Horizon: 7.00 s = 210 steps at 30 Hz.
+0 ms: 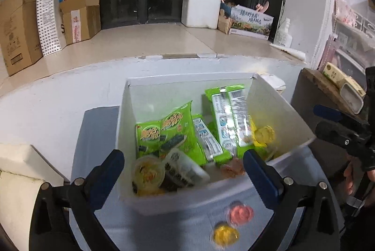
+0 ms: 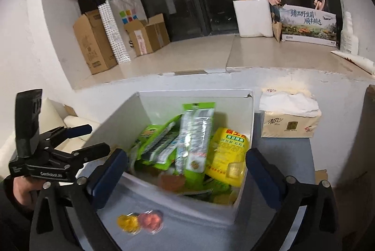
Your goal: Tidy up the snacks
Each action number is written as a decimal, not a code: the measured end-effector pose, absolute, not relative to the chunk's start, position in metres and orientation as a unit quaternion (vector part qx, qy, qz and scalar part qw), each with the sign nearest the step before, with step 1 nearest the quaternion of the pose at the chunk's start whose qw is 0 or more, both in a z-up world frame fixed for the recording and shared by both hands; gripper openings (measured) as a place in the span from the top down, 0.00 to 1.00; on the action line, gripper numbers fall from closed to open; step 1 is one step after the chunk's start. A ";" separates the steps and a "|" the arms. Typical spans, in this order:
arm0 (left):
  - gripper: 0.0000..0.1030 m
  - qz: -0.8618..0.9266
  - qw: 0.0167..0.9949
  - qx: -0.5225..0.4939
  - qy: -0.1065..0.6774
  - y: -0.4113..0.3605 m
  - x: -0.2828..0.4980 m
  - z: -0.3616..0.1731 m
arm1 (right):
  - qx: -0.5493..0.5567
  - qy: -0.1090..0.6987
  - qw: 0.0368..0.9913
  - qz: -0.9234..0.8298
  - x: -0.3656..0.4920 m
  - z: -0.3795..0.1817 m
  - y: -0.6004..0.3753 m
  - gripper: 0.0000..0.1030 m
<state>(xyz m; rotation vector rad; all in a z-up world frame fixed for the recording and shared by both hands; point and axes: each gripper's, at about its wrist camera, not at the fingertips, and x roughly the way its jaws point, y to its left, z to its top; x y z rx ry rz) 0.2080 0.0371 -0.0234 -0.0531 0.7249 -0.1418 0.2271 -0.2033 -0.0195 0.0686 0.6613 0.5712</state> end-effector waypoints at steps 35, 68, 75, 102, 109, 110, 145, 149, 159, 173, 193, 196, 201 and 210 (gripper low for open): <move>0.00 -0.082 0.919 -0.085 0.377 0.035 0.065 -0.102 | -0.067 0.421 0.858 0.287 0.197 -0.153 -0.116 0.63; 0.64 -0.131 0.892 -0.006 0.434 -0.032 0.148 -0.138 | 0.016 0.347 0.907 0.239 0.121 -0.076 -0.239 0.63; 0.64 -0.139 0.895 -0.012 0.423 -0.029 0.140 -0.129 | 0.018 0.351 0.904 0.245 0.117 -0.083 -0.237 0.63; 0.64 -0.088 0.944 0.000 0.318 0.028 0.239 -0.004 | 0.003 0.325 0.911 0.252 0.263 -0.015 -0.171 0.62; 0.00 -0.071 0.941 -0.009 0.330 0.035 0.243 -0.022 | -0.007 0.339 0.908 0.245 0.267 -0.030 -0.173 0.03; 0.00 -0.073 0.941 -0.010 0.330 0.035 0.242 -0.022 | -0.011 0.338 0.909 0.241 0.265 -0.029 -0.173 0.03; 0.00 -0.030 0.945 -0.069 0.320 0.010 0.053 0.002 | -0.032 0.299 0.943 0.141 0.074 0.012 -0.208 0.00; 0.00 -0.002 0.946 -0.049 0.320 0.004 0.018 0.004 | -0.034 0.313 0.939 0.135 0.045 0.008 -0.207 0.00; 0.00 0.003 0.950 -0.037 0.310 0.000 -0.002 0.017 | -0.045 0.296 0.945 0.135 0.030 0.021 -0.209 0.00; 0.00 0.006 0.949 -0.032 0.314 -0.001 -0.002 0.018 | -0.040 0.302 0.942 0.140 0.031 0.019 -0.209 0.00; 0.00 0.005 0.948 -0.031 0.318 -0.003 0.001 0.016 | -0.036 0.306 0.940 0.146 0.029 0.017 -0.209 0.00; 0.00 0.004 0.947 -0.030 0.319 -0.003 0.001 0.016 | -0.035 0.307 0.940 0.147 0.029 0.017 -0.210 0.00; 0.00 0.003 0.947 -0.029 0.319 -0.004 0.000 0.017 | -0.035 0.306 0.939 0.149 0.029 0.018 -0.210 0.00; 0.00 0.003 0.947 -0.030 0.320 -0.007 -0.002 0.018 | -0.034 0.308 0.939 0.148 0.030 0.017 -0.211 0.00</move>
